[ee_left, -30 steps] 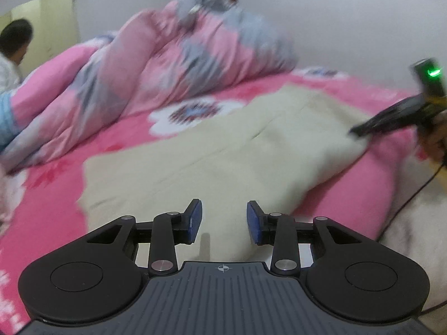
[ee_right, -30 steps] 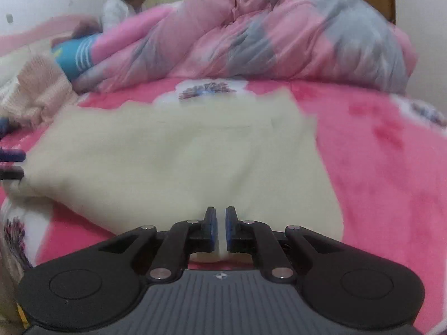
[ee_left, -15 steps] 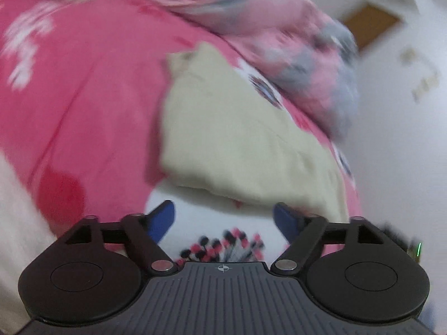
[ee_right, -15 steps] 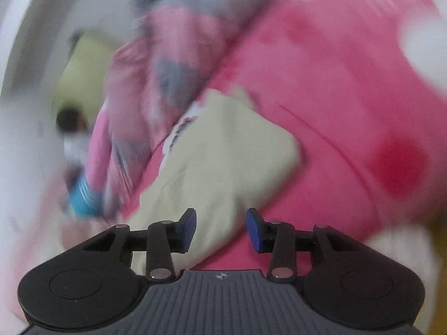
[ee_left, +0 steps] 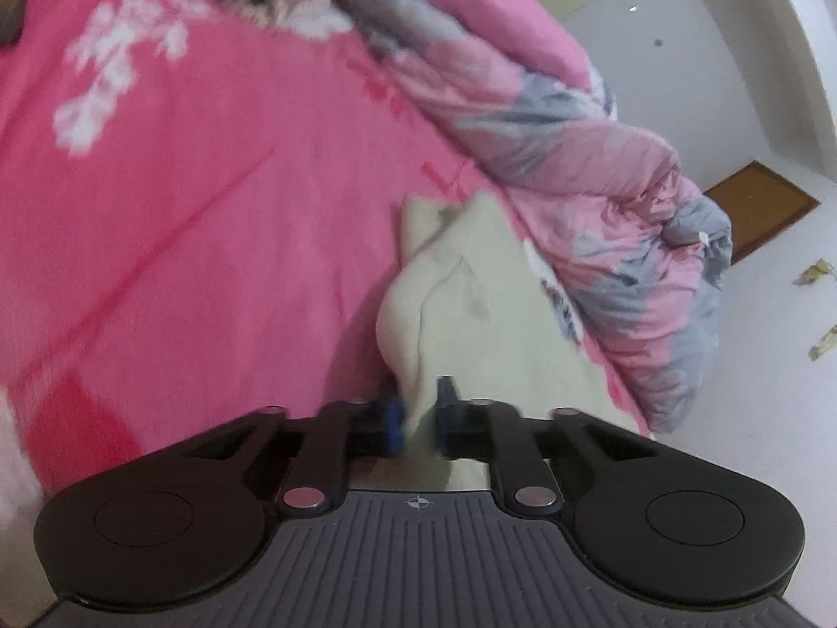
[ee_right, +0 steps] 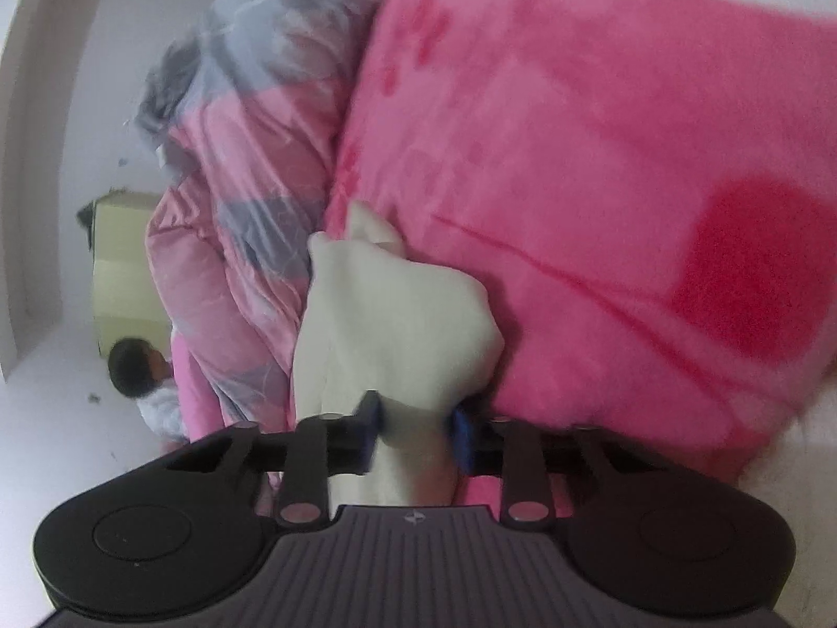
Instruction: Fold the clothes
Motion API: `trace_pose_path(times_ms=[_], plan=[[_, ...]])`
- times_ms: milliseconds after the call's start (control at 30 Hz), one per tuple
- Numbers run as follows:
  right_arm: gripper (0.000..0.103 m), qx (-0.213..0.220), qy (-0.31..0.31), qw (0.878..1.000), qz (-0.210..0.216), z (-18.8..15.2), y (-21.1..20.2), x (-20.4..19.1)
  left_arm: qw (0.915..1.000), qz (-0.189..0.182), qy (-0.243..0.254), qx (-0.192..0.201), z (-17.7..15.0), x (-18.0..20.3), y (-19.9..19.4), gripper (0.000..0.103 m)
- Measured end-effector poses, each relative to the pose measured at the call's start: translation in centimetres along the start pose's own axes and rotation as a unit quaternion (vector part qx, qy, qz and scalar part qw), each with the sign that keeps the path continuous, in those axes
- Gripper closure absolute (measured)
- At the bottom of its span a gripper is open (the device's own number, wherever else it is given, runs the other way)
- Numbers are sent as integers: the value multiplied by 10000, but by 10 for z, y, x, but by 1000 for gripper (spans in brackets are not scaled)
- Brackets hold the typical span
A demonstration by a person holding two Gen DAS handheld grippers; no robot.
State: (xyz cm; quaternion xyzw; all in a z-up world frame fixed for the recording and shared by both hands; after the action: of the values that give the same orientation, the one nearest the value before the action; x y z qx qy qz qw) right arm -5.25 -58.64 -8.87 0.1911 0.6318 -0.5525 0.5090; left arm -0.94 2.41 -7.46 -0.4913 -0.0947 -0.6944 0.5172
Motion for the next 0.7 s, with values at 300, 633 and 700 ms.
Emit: trace_pose_path(times_ms=[300,633,700], plan=[[85,437,-2155,9751,277,-7,-24,-31,9968,366,703,-85,6,-17,-7,93],[71,1354,-1835,9732,-297,10,-68,-19,9728,767,2035,802,21,21,-47,63],[71,1548,-2574,9536,-178,-6,-72,-48,9608,553,2637,648,12,49,-35,53]])
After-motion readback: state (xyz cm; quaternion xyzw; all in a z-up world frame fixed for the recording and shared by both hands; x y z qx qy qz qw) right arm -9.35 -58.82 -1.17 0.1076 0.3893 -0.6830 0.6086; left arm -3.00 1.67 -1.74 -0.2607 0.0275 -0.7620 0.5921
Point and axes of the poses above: each gripper's, at about its wrist camera, not at the fingertips, and y roughly the way its jaws point, x to its right, z to its top, the point moved 6 cm from there along y, roughly the way its jaws point, and after that the axes turned 6 degrees about -z, right-handed, at the moved point
